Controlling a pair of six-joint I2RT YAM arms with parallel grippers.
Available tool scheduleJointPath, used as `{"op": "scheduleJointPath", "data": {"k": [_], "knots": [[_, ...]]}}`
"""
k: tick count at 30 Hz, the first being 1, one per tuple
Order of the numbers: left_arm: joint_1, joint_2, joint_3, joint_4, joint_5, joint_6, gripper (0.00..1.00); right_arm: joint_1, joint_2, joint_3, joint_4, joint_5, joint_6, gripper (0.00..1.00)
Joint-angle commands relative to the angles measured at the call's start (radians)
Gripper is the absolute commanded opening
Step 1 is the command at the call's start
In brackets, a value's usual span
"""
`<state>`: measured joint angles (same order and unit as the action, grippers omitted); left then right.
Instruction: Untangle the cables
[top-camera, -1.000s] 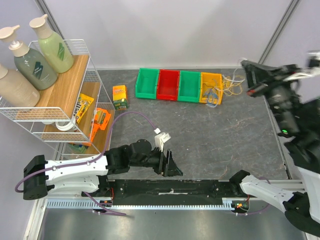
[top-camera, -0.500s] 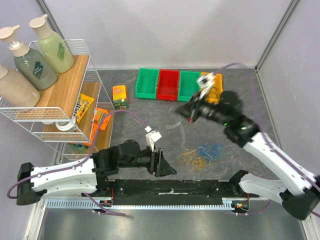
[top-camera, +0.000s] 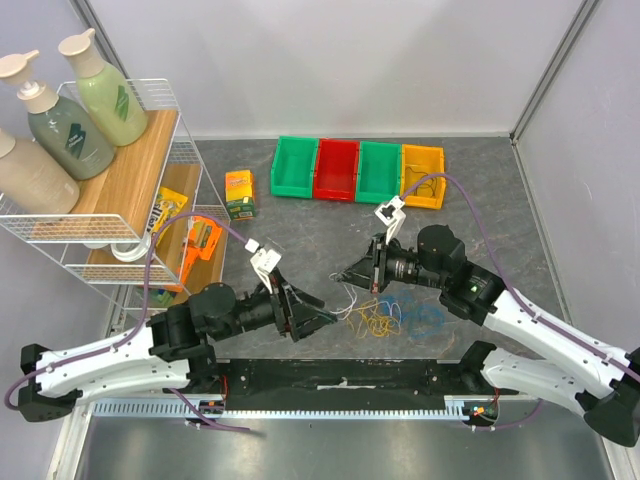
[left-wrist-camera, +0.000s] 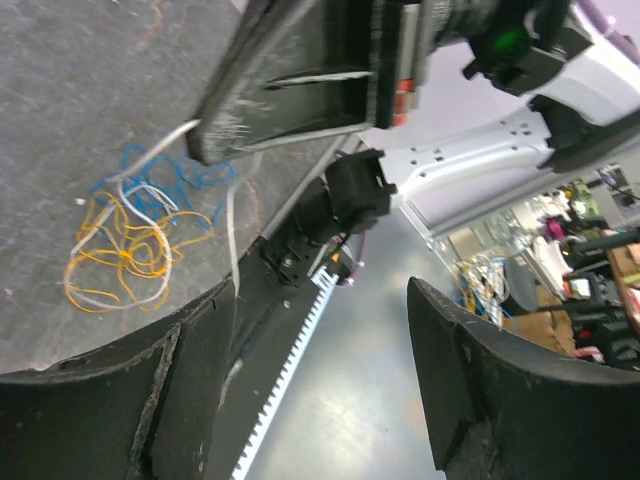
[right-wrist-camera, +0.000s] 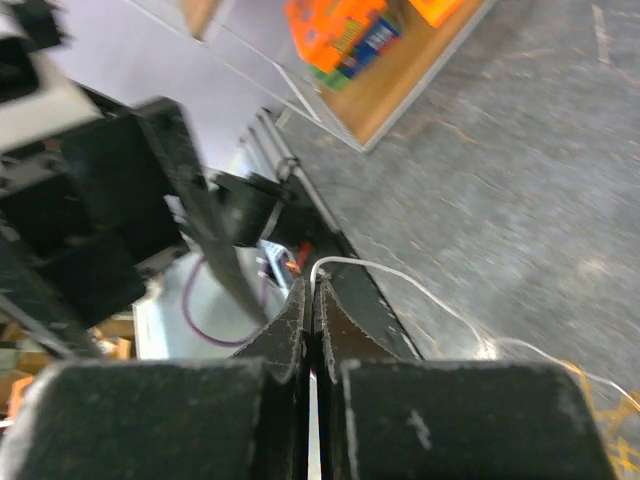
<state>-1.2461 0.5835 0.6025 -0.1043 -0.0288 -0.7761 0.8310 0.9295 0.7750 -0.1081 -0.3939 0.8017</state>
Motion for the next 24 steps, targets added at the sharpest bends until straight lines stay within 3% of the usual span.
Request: {"op": "scheduleJointPath", "data": {"k": [1, 5, 8, 11, 17, 22, 24], "knots": [[-0.004, 0.065, 0.037, 0.086, -0.155, 0.121, 0.75, 0.0, 0.011, 0.018, 0.205, -0.109, 0.14, 0.0], [-0.003, 0.091, 0.082, 0.057, -0.227, 0.182, 0.67, 0.0, -0.011, 0.046, 0.177, -0.131, 0.116, 0.0], [-0.003, 0.072, 0.06, 0.054, -0.237, 0.201, 0.55, 0.0, -0.034, 0.044, 0.163, -0.154, 0.1, 0.0], [-0.004, 0.039, 0.014, 0.057, -0.243, 0.192, 0.51, -0.001, -0.031, 0.043, 0.163, -0.212, 0.096, 0.0], [-0.004, 0.07, 0.017, 0.057, -0.25, 0.265, 0.71, 0.0, -0.009, 0.037, 0.217, -0.304, 0.119, 0.0], [-0.004, 0.125, 0.046, 0.101, -0.267, 0.379, 0.72, 0.0, -0.009, 0.032, 0.278, -0.352, 0.162, 0.0], [-0.004, 0.134, 0.036, 0.188, -0.237, 0.417, 0.72, 0.0, -0.015, 0.02, 0.312, -0.371, 0.186, 0.0]]}}
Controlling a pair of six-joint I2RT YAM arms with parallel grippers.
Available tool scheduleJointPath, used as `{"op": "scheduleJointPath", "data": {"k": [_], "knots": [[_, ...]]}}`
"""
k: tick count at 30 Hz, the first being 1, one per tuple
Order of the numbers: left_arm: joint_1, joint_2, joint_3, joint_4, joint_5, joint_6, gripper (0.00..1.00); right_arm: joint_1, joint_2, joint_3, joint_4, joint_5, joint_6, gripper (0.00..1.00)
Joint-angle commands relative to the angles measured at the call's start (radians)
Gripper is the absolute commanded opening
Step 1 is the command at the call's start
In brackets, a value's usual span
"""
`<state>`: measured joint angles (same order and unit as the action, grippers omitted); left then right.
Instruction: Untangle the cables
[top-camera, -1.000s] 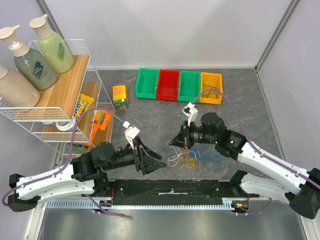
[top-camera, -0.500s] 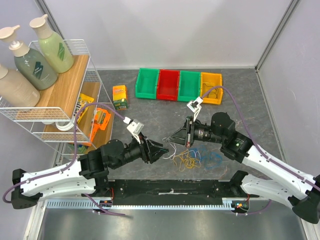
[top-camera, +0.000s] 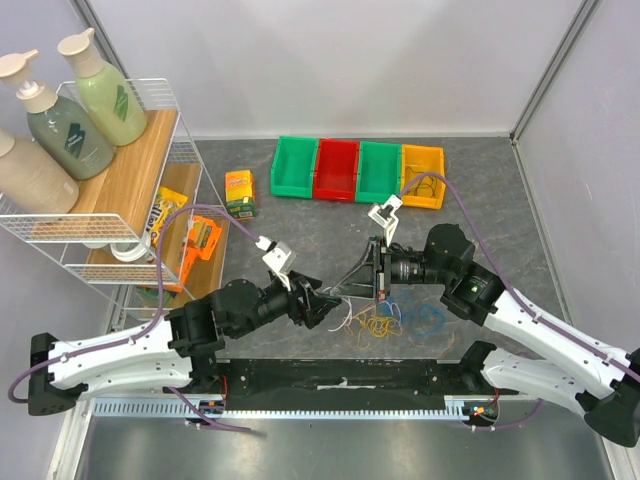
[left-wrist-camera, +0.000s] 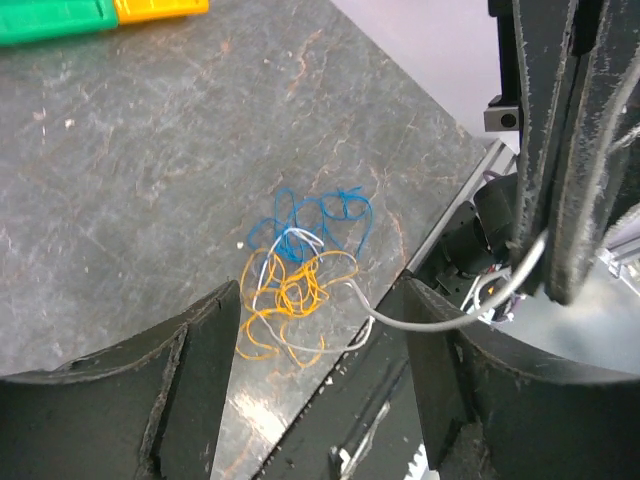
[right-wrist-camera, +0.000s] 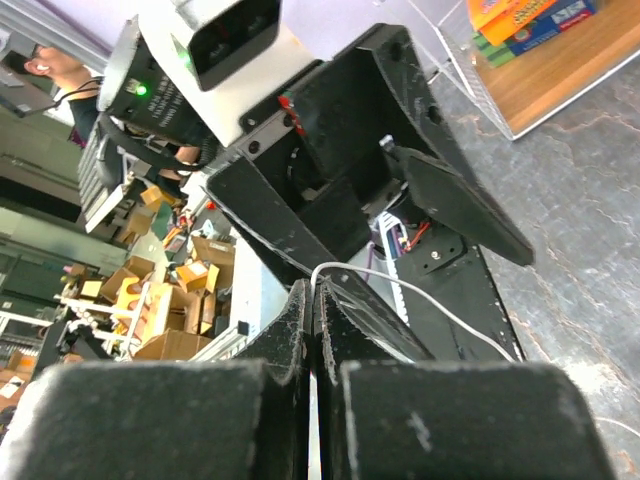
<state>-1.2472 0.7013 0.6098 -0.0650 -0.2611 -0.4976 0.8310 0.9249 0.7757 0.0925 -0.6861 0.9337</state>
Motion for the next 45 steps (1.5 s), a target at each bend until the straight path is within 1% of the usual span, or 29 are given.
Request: {"op": "scheduleJointPath", "data": {"k": [1, 5, 8, 10, 11, 12, 13, 14, 15, 17, 18, 19, 20, 22, 23, 24, 25, 27, 29, 33, 36, 38, 40, 41, 42, 45], "knots": [[-0.003, 0.017, 0.021, 0.186, 0.019, 0.155, 0.72, 0.0, -0.011, 0.011, 0.124, -0.087, 0.065, 0.0], [-0.003, -0.002, -0.039, 0.362, 0.121, 0.22, 0.61, 0.0, -0.015, -0.007, 0.122, -0.092, 0.07, 0.0], [-0.003, -0.026, -0.076, 0.45, 0.157, 0.234, 0.45, 0.0, -0.02, -0.012, 0.119, -0.098, 0.07, 0.0], [-0.001, -0.036, -0.076, 0.464, 0.16, 0.243, 0.28, 0.0, -0.018, -0.01, 0.113, -0.099, 0.067, 0.0], [-0.003, -0.037, -0.071, 0.449, 0.152, 0.245, 0.17, 0.0, -0.017, -0.009, 0.108, -0.096, 0.062, 0.0], [-0.003, -0.039, -0.062, 0.423, 0.143, 0.238, 0.09, 0.0, -0.017, -0.003, 0.081, -0.087, 0.047, 0.01], [-0.003, -0.042, -0.052, 0.394, 0.129, 0.229, 0.06, 0.0, -0.02, 0.016, 0.029, -0.061, -0.007, 0.06], [-0.003, -0.043, -0.041, 0.361, 0.108, 0.214, 0.02, 0.0, -0.02, 0.046, -0.065, -0.008, -0.047, 0.15], [-0.003, -0.048, -0.025, 0.328, 0.086, 0.187, 0.02, 0.0, -0.021, 0.084, -0.215, 0.07, -0.134, 0.27], [-0.003, -0.051, 0.01, 0.237, 0.034, 0.108, 0.02, 0.0, -0.027, 0.172, -0.482, 0.341, -0.287, 0.48], [-0.003, -0.051, 0.031, 0.196, 0.01, 0.061, 0.02, 0.0, -0.032, 0.187, -0.554, 0.472, -0.341, 0.62], [-0.003, -0.051, 0.053, 0.157, 0.003, 0.029, 0.02, 0.0, -0.046, 0.186, -0.591, 0.534, -0.378, 0.67], [-0.001, -0.043, 0.076, 0.128, 0.003, -0.007, 0.02, 0.0, -0.063, 0.16, -0.585, 0.539, -0.412, 0.77], [-0.003, -0.02, 0.12, 0.071, 0.014, -0.062, 0.02, 0.0, -0.101, 0.09, -0.509, 0.449, -0.449, 0.83], [-0.003, -0.007, 0.145, 0.033, 0.025, -0.08, 0.02, 0.0, -0.115, 0.048, -0.455, 0.334, -0.452, 0.85], [-0.001, 0.009, 0.166, 0.01, 0.034, -0.096, 0.02, 0.002, -0.13, -0.005, -0.376, 0.245, -0.441, 0.85], [-0.003, 0.023, 0.191, -0.007, 0.045, -0.108, 0.02, 0.005, -0.138, -0.053, -0.275, 0.197, -0.42, 0.86], [-0.001, 0.052, 0.235, -0.028, 0.069, -0.114, 0.02, 0.031, -0.159, -0.133, -0.147, 0.171, -0.385, 0.87], [-0.003, 0.075, 0.268, -0.032, 0.091, -0.116, 0.02, 0.066, -0.176, -0.183, -0.049, 0.207, -0.369, 0.89], [-0.001, 0.115, 0.35, -0.035, 0.117, -0.085, 0.02, 0.131, -0.134, -0.208, 0.019, 0.269, -0.372, 0.89], [-0.001, 0.151, 0.436, -0.048, 0.134, -0.047, 0.02, 0.143, -0.089, -0.24, 0.035, 0.403, -0.351, 0.86], [-0.003, 0.176, 0.49, -0.05, 0.144, -0.023, 0.02, 0.143, -0.055, -0.297, 0.11, 0.427, -0.326, 0.83], [-0.003, 0.196, 0.539, -0.05, 0.158, -0.004, 0.02, 0.143, -0.022, -0.335, 0.177, 0.459, -0.28, 0.79], [-0.003, 0.207, 0.563, -0.05, 0.17, 0.004, 0.02, 0.143, -0.005, -0.352, 0.209, 0.473, -0.256, 0.74], [-0.003, 0.214, 0.593, -0.048, 0.18, 0.013, 0.02, 0.143, 0.023, -0.368, 0.243, 0.496, -0.233, 0.67], [-0.001, 0.239, 0.669, -0.039, 0.215, 0.042, 0.02, 0.145, 0.086, -0.394, 0.247, 0.606, -0.179, 0.49]]}}
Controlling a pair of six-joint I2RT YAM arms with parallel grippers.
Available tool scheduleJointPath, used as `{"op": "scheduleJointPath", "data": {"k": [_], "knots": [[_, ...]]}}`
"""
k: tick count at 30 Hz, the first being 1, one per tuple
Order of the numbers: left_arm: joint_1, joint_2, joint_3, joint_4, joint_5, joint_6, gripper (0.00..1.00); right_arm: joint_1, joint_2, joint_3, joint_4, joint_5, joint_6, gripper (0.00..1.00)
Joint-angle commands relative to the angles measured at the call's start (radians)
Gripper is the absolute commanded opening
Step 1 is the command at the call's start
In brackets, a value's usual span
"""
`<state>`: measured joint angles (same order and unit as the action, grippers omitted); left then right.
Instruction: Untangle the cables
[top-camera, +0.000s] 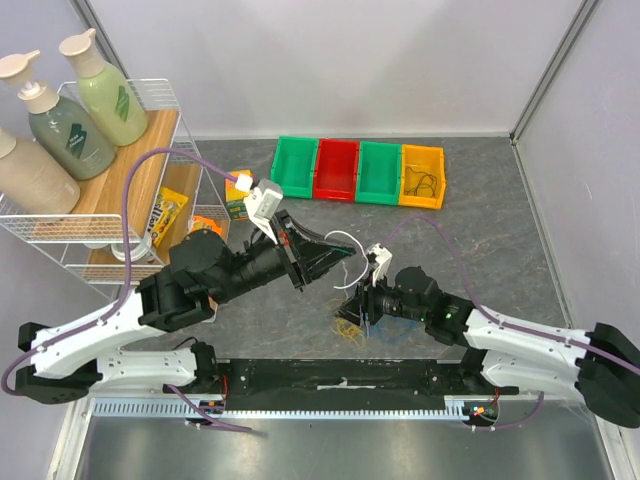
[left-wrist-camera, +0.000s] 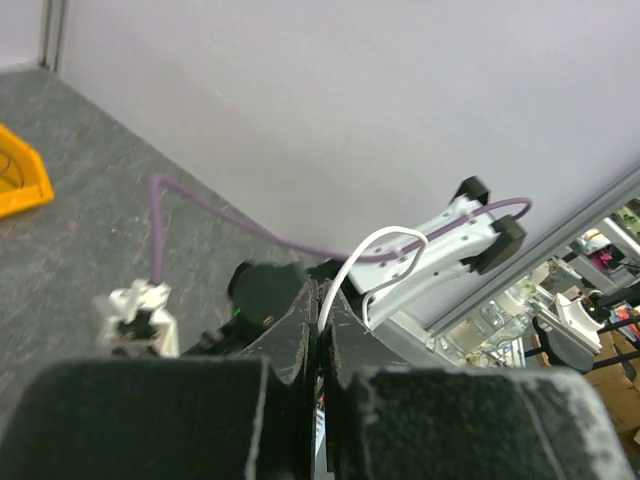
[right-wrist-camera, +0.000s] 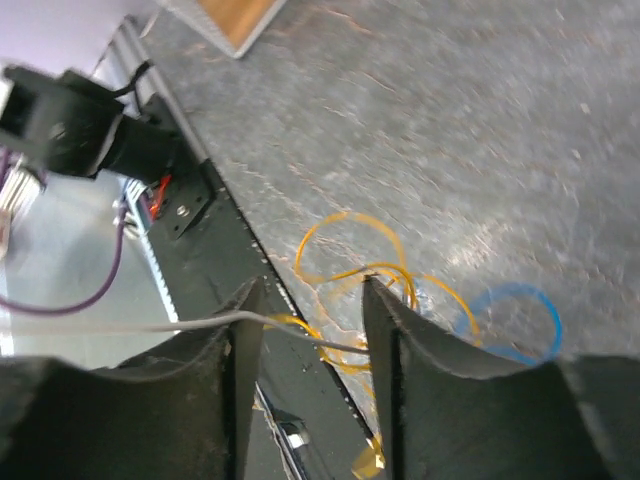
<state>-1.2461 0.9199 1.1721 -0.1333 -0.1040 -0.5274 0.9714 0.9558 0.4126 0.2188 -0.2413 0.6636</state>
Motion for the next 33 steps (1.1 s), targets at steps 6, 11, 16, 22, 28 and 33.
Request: {"op": "scheduleJointPath", "data": {"k": [6, 11, 16, 22, 28, 33], "knots": [[-0.004, 0.062, 0.305, 0.02, 0.13, 0.133, 0.02, -0.054, 0.153, -0.031, -0.117, 0.45, 0.212, 0.43], [-0.004, 0.068, 0.417, 0.004, 0.13, 0.174, 0.02, -0.255, 0.084, -0.07, -0.347, 0.507, 0.329, 0.27], [-0.003, 0.068, 0.439, 0.023, 0.109, 0.217, 0.02, -0.393, -0.043, -0.049, -0.504, 0.56, 0.283, 0.37], [-0.003, 0.065, 0.371, -0.009, 0.049, 0.222, 0.02, -0.453, -0.14, 0.063, -0.613, 0.544, 0.148, 0.61], [-0.003, 0.045, 0.235, -0.104, -0.055, 0.196, 0.02, -0.453, -0.146, 0.231, -0.63, 0.281, -0.137, 0.87], [-0.003, -0.019, 0.065, -0.108, -0.132, 0.127, 0.02, -0.444, -0.193, 0.276, -0.604, 0.021, -0.277, 0.93]]}}
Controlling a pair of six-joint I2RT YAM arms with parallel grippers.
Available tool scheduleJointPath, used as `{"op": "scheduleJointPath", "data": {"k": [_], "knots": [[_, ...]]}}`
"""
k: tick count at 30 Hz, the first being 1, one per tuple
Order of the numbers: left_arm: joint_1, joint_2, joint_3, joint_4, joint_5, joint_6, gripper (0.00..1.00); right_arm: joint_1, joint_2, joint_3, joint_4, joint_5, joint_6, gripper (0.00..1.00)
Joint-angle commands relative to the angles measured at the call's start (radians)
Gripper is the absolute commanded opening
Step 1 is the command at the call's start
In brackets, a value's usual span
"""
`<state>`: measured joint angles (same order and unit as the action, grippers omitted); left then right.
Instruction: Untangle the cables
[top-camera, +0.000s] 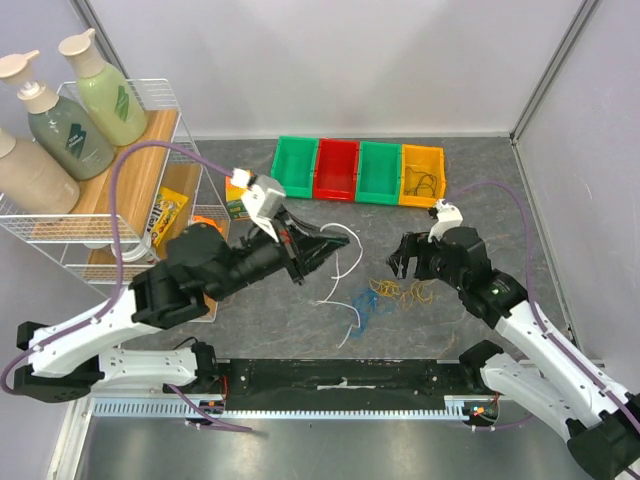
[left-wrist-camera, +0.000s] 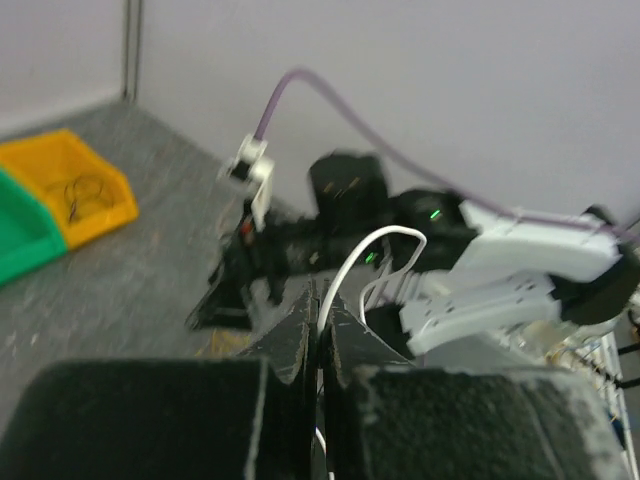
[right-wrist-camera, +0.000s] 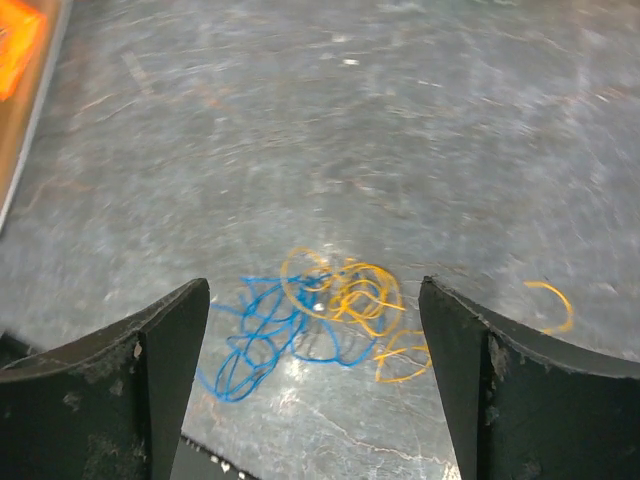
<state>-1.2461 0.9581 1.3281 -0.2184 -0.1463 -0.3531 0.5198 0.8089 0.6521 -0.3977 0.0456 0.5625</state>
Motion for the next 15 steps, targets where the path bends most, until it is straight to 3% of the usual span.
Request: {"op": "scheduleJointPath", "data": {"k": [1, 6, 8, 15], "knots": [[-0.004, -0.071, -0.128, -0.016, -0.101, -0.07, 0.02, 0.011, -0.069, 0.026, 0.048, -0.326, -0.182, 0.94], [-0.003, -0.136, -0.262, 0.001, -0.163, -0.168, 0.02, 0.061, -0.125, -0.095, 0.354, -0.709, -0.09, 0.93], [-0.003, -0.15, -0.288, -0.009, -0.193, -0.21, 0.02, 0.123, -0.14, -0.14, 0.486, -0.718, -0.026, 0.93], [-0.006, -0.179, -0.334, -0.045, -0.306, -0.355, 0.02, 0.313, -0.111, -0.193, 0.744, -0.534, 0.15, 0.86]]}}
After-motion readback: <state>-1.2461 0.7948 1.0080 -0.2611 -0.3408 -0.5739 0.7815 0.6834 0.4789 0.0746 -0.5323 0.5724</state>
